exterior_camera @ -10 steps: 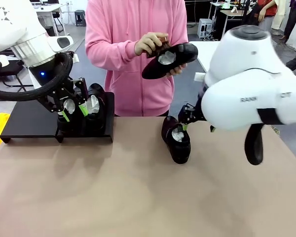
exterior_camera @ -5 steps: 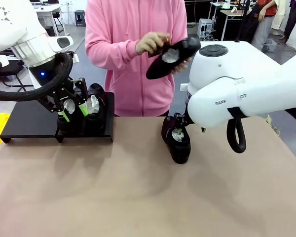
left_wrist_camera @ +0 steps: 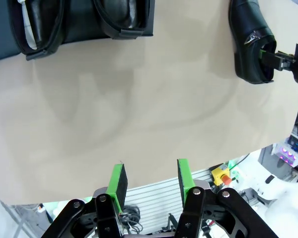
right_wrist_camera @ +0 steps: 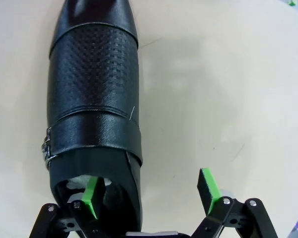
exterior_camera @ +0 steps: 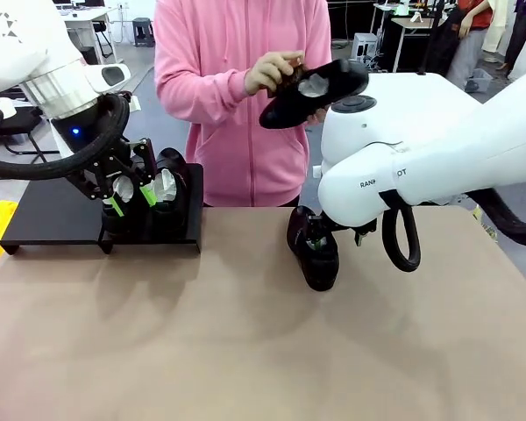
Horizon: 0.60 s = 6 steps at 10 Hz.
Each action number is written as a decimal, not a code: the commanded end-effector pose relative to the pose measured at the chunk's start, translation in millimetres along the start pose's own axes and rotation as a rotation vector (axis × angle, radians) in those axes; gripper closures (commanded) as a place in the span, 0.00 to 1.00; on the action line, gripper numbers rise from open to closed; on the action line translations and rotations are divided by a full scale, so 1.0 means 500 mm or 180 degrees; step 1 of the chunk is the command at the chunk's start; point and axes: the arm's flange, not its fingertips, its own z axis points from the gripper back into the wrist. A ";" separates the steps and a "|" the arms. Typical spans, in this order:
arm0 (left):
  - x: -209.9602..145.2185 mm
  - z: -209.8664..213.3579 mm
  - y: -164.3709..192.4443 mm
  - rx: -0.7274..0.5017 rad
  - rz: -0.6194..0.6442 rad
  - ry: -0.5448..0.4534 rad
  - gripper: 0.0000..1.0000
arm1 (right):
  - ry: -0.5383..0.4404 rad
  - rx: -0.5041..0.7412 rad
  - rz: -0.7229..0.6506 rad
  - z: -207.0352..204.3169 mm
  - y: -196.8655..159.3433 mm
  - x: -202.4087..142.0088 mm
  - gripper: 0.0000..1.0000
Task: Organize the shoes by placing them on the stand.
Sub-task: Pick up one Shoe and place it in the middle of the table.
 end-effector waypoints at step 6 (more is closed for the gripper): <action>-0.006 0.001 0.006 0.0036 -0.0004 -0.0006 0.45 | 0.0179 0.0270 0.0022 -0.030 -0.016 0.028 1.00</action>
